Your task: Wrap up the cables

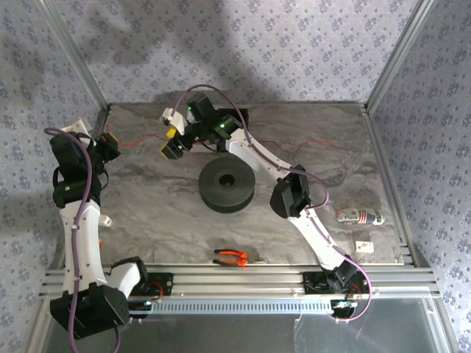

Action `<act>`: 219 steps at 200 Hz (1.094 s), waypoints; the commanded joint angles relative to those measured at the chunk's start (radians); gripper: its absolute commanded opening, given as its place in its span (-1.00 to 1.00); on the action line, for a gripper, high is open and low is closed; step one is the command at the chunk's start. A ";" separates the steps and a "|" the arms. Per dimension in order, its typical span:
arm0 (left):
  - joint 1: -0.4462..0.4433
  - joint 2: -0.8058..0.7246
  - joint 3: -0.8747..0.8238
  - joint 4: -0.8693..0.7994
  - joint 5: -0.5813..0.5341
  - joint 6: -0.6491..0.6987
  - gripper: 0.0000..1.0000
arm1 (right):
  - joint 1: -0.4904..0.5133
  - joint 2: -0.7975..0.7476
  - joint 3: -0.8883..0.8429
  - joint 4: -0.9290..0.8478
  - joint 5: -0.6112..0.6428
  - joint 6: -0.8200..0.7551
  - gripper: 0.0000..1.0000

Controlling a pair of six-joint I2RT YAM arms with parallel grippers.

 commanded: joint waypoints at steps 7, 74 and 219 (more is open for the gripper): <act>-0.007 -0.024 0.000 0.053 0.036 -0.022 -1.00 | 0.001 0.026 0.034 0.032 0.033 0.024 0.42; -0.006 -0.025 -0.002 0.075 0.059 -0.046 -1.00 | -0.006 0.031 0.029 0.026 0.088 0.021 -0.56; 0.031 -0.030 0.004 0.093 0.068 -0.056 -1.00 | -0.037 -0.070 -0.114 -0.121 0.223 -0.147 -1.00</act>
